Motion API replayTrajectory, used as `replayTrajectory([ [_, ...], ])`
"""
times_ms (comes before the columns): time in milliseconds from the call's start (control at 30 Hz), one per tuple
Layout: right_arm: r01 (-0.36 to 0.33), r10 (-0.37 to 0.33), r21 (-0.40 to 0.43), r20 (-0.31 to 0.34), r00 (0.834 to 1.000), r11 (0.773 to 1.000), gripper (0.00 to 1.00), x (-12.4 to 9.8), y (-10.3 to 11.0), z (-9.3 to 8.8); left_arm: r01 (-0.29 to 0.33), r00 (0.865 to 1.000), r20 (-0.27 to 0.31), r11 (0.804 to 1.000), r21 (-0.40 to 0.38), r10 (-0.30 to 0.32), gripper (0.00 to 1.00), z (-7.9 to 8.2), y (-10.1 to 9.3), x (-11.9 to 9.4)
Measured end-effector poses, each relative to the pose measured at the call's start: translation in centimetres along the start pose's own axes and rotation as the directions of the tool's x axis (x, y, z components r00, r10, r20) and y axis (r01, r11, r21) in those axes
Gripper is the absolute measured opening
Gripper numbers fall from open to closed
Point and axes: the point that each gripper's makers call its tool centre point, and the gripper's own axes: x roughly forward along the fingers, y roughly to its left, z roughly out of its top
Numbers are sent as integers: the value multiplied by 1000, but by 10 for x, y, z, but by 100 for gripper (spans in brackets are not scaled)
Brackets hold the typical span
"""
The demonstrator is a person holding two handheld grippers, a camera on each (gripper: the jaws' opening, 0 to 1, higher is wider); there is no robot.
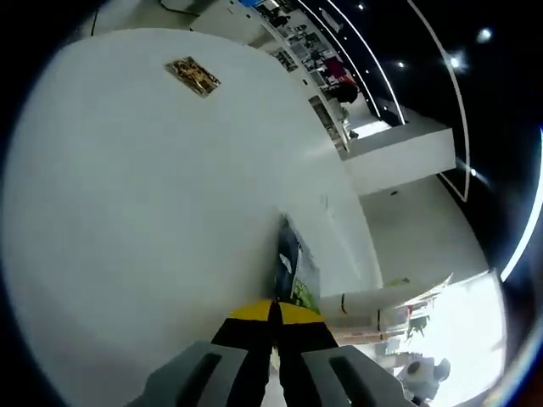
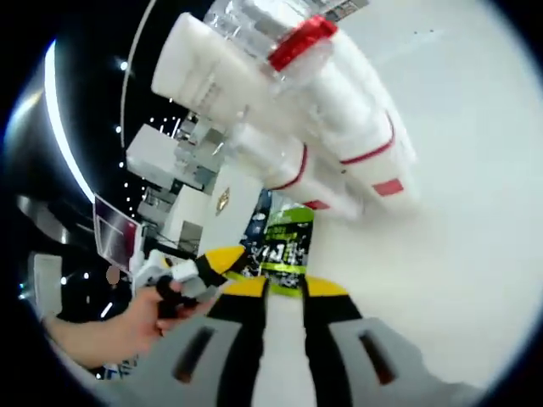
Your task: Arrange the skincare products in the storage area until every visible bottle or jar stands upright without overlapping.
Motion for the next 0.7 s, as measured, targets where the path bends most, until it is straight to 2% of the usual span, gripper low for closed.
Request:
replayTrajectory([
  [200, 12, -12, -2, 8, 1000, 1000, 17, -14, -6, -8, -15, 999, 30, 998, -62, 17, 0, -4, 0, 6],
  [300, 8, -8, 1, 19, 1000, 1000, 17, -23, -6, -10, -32, 997, 62, 993, -111, 39, 0, -1, 3, 7],
  [333, 10, -10, -3, 21, 1000, 1000, 17, -26, -6, -10, -25, 995, 91, 990, -139, 38, 0, 1, 3, 8],
  [533, 19, -18, -8, 38, 999, 1000, 17, -41, -13, -10, -34, 994, 94, 984, -173, 51, 1, -5, 5, 14],
  [633, 31, -31, 0, 55, 998, 1000, 17, -51, -19, -10, -38, 994, 99, 986, -163, 55, 2, -6, 3, 15],
  [700, 34, -34, 6, 63, 997, 999, 17, -54, -21, -11, -32, 994, 103, 988, -151, 48, 9, -4, 2, 14],
])
